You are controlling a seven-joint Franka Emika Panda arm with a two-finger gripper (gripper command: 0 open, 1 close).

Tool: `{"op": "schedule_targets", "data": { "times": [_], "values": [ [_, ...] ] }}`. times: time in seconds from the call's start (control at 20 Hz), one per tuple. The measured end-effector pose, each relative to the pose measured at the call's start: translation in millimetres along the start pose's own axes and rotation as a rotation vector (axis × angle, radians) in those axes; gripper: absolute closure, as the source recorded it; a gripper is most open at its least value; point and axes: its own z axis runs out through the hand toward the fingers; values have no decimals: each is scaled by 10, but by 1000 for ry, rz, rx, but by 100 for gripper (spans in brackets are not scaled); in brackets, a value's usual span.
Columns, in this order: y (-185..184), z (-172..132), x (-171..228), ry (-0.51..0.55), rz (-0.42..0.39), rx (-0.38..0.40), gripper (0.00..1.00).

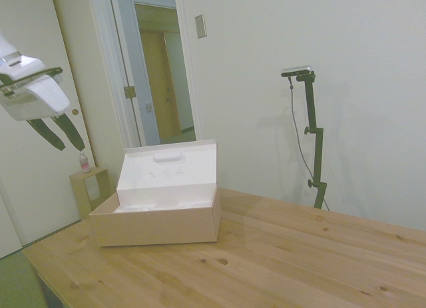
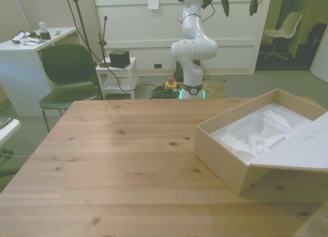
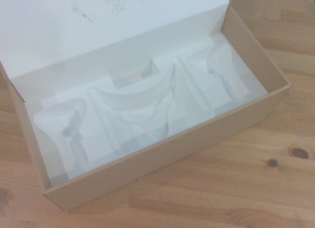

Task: Close the box

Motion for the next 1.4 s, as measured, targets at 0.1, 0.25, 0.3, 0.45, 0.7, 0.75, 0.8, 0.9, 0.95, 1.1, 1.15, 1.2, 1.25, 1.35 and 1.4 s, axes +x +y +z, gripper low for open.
{"op": "schedule_targets", "data": {
  "times": [0.1,0.25,0.3,0.45,0.7,0.75,0.8,0.9,0.95,1.1,1.15,1.2,1.25,1.35,1.4],
  "values": [
    [-82,-110,5,12,1,12,0],
    [-249,-253,81,23,4,31,0],
    [-316,-308,106,28,2,40,0],
    [-517,-459,158,46,-20,63,0],
    [-912,-450,389,118,-56,143,0],
    [-986,-398,454,134,-64,153,0],
    [-1056,-346,517,144,-71,158,0],
    [-1182,-294,621,157,-103,174,0],
    [-1240,-292,656,164,-137,187,0],
    [-1362,-270,748,190,-204,210,0],
    [-1397,-246,786,197,-208,212,0],
    [-1439,-216,833,201,-210,215,0],
    [-1490,-177,889,205,-211,220,0],
    [-1608,-99,1014,215,-219,220,0],
    [-1674,-60,1077,217,-224,219,0]
  ]
}}
